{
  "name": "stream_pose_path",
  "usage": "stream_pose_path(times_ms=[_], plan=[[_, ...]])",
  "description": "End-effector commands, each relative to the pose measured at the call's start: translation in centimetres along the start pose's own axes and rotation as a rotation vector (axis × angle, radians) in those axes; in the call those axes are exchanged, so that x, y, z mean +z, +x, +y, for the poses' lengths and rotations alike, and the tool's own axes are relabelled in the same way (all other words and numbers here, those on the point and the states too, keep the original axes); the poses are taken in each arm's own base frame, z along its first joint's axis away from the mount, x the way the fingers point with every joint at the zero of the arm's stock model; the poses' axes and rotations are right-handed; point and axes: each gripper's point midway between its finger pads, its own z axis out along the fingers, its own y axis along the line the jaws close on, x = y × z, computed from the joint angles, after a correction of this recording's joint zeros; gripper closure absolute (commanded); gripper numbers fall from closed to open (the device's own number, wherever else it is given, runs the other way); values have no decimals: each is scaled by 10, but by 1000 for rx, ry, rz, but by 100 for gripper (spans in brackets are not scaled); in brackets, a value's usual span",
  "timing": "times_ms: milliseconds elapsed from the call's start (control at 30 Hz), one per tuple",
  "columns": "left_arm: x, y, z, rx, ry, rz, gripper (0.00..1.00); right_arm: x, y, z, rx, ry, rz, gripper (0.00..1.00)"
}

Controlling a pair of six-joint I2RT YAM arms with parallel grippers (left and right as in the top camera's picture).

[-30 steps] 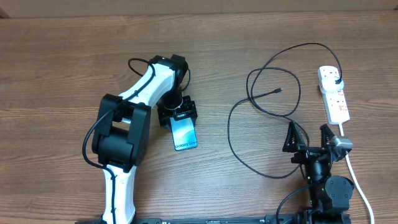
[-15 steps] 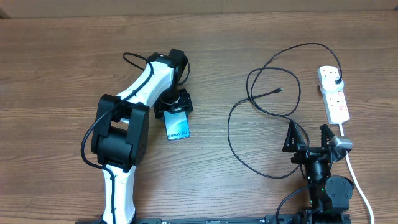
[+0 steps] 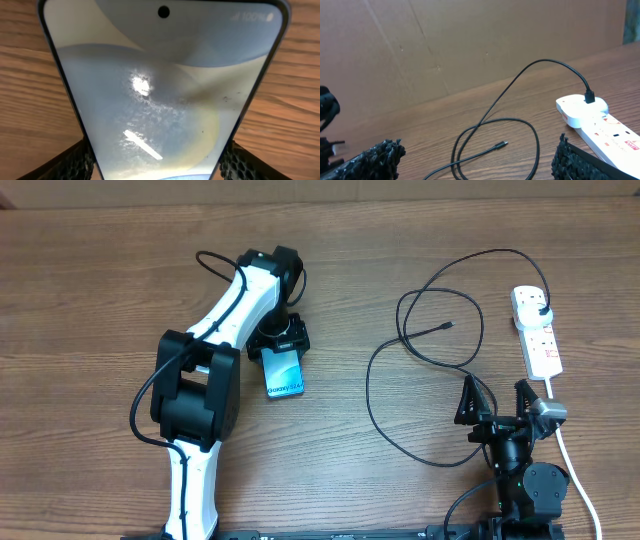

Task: Plug charger to phone and switch on socket
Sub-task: 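Carry the upright phone rightward toward the table center with left gripper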

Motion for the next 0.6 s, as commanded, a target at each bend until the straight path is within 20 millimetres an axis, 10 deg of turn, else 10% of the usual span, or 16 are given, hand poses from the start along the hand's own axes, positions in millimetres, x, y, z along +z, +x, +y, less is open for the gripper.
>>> stream_pose_path(times_ms=[0,567], plan=[[-18,-4,-10,-9,41,-12,44,0,3,-1,-8,4,-1,0],[-52,50,-69,210,445,239,43,0,3,-1,-8,4,-1,0]])
